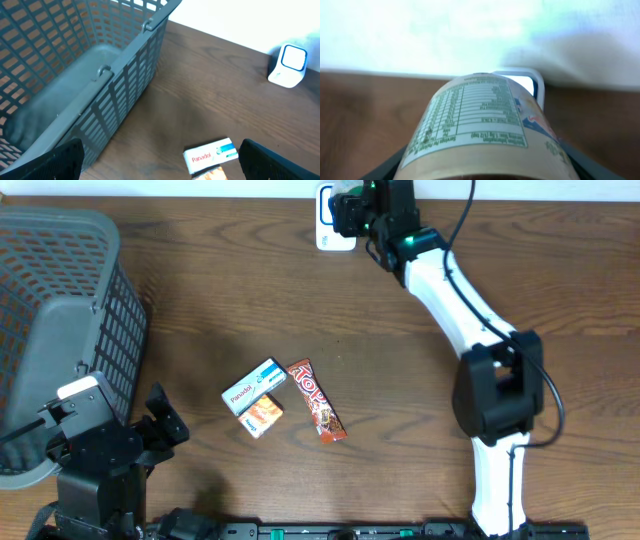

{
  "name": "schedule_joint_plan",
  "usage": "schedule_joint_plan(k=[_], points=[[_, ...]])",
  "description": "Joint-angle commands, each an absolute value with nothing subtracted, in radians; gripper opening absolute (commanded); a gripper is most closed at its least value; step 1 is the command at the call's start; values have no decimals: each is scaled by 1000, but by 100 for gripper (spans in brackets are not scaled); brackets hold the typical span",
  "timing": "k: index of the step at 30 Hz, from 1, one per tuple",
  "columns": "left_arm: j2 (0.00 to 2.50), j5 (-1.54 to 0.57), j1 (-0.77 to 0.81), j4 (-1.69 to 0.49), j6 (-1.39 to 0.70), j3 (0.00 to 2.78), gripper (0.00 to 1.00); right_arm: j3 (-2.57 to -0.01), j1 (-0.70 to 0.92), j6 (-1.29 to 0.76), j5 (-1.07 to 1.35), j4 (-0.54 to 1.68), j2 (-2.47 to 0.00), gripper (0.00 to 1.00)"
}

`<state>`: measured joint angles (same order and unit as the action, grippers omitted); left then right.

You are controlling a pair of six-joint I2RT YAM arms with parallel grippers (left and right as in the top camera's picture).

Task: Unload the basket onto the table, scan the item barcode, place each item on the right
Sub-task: 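Hold the jar's label in front of the white scanner, then carry the jar to the right table edge and release it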

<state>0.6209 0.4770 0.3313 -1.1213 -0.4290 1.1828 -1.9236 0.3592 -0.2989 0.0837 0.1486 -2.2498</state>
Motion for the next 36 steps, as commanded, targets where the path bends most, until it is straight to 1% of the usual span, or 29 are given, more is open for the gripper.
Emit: schedule_joint_plan(k=[1, 3, 8, 14, 19, 31, 34, 36], points=[[620, 483, 332, -1122, -423, 1195, 98, -1935, 355, -276, 13, 46, -2340, 55], [620, 483, 332, -1122, -423, 1195, 98, -1935, 358, -276, -12, -10, -2360, 55], [620, 483, 332, -1122, -423, 1195, 98, -1935, 361, -272, -89, -147, -2374, 51], [620, 483, 332, -1122, -423, 1195, 98, -1935, 365, -276, -89, -218, -2379, 49], [620, 483, 332, -1122, -423, 1195, 98, -1935, 380, -276, -125, -280, -2427, 49], [620, 483, 332, -1122, -423, 1195, 98, -1936, 402, -291, -118, -257, -2445, 48], [620, 483, 332, -1122, -423, 1195, 98, -1938, 405, -274, -118, -183, -2409, 47], [620, 483, 332, -1122, -423, 1195, 98, -1938, 405, -255, -121, -101, -2357, 44]])
